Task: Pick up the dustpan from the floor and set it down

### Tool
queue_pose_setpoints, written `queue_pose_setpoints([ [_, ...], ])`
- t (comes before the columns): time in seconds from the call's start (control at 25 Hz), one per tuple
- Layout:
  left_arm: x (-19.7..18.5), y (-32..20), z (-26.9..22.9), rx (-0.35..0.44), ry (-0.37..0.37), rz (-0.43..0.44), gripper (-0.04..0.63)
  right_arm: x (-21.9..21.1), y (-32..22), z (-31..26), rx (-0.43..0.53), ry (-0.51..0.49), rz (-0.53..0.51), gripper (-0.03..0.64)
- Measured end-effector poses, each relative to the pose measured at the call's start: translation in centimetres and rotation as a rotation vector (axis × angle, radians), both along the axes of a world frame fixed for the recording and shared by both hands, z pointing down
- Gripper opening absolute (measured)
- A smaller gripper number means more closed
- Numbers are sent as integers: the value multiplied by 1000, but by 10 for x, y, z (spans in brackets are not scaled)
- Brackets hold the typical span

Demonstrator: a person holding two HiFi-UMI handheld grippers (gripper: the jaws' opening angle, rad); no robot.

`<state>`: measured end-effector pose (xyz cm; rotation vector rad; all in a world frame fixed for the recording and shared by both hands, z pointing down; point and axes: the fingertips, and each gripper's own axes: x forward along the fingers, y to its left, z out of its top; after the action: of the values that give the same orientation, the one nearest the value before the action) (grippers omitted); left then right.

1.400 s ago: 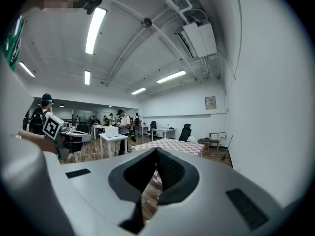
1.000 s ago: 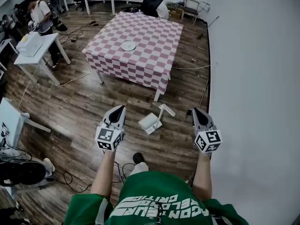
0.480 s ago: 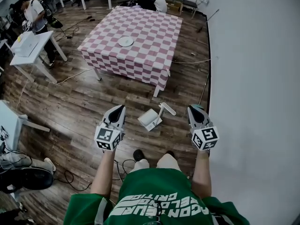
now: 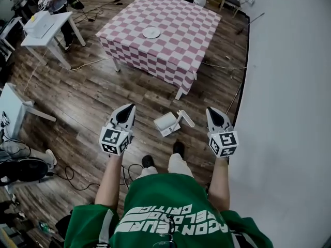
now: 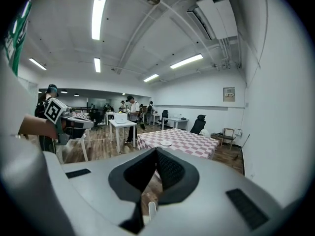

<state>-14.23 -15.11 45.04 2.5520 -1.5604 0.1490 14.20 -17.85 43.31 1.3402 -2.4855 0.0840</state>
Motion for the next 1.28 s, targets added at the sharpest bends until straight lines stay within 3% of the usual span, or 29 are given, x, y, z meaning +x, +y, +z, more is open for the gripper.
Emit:
queue_pose_setpoints([
  [0.48, 34, -35, 6, -34, -3, -88, 2, 10, -51, 58, -100, 41, -123, 8],
  [0.76, 66, -37, 31, -84, 21, -75, 2, 11, -54, 94, -172, 82, -151, 8],
  [1.0, 94, -29, 54, -131, 6, -13, 2, 11, -59, 142, -255, 141, -190, 8],
  [1.28, 104, -6, 82, -188, 35, -61, 2, -3, -58, 205, -392, 228, -284, 11],
])
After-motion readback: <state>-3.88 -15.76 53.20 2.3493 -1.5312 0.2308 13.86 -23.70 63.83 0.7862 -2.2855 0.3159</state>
